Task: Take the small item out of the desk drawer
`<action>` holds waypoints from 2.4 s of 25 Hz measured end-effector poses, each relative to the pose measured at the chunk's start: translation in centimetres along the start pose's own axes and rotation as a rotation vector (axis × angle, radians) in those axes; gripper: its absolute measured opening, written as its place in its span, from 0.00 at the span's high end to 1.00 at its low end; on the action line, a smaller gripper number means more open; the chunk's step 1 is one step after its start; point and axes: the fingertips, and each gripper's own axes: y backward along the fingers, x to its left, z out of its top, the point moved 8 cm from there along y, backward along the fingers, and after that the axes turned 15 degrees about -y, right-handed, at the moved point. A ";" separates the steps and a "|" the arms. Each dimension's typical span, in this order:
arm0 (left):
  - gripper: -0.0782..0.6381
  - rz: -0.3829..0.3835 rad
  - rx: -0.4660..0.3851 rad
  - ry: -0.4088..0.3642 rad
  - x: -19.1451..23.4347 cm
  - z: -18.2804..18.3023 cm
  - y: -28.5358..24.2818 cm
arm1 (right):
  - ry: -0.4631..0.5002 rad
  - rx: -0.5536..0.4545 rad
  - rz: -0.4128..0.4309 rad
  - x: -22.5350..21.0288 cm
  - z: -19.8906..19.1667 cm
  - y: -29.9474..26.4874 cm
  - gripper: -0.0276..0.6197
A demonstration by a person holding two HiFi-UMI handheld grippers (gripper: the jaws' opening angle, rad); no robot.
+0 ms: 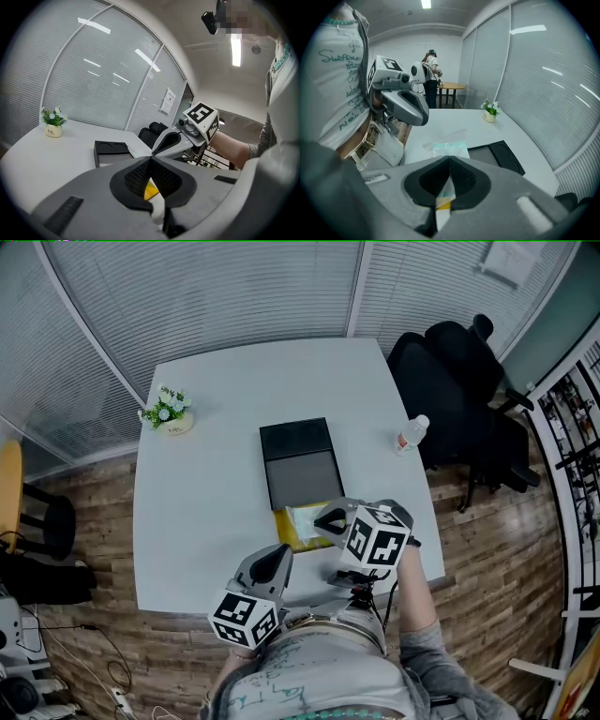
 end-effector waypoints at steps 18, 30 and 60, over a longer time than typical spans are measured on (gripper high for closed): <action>0.90 -0.003 0.002 0.011 -0.4 0.0 -0.1 | 0.015 -0.059 0.029 0.8 0.2 1.4 0.95; 0.90 -0.011 0.007 -0.007 -1.8 0.1 -1.0 | -0.030 -0.032 -0.020 -0.6 -4.2 2.8 0.95; 0.90 -0.034 0.022 -0.017 -5.0 0.1 -3.1 | -0.134 0.044 -0.175 -3.4 -12.9 6.9 0.95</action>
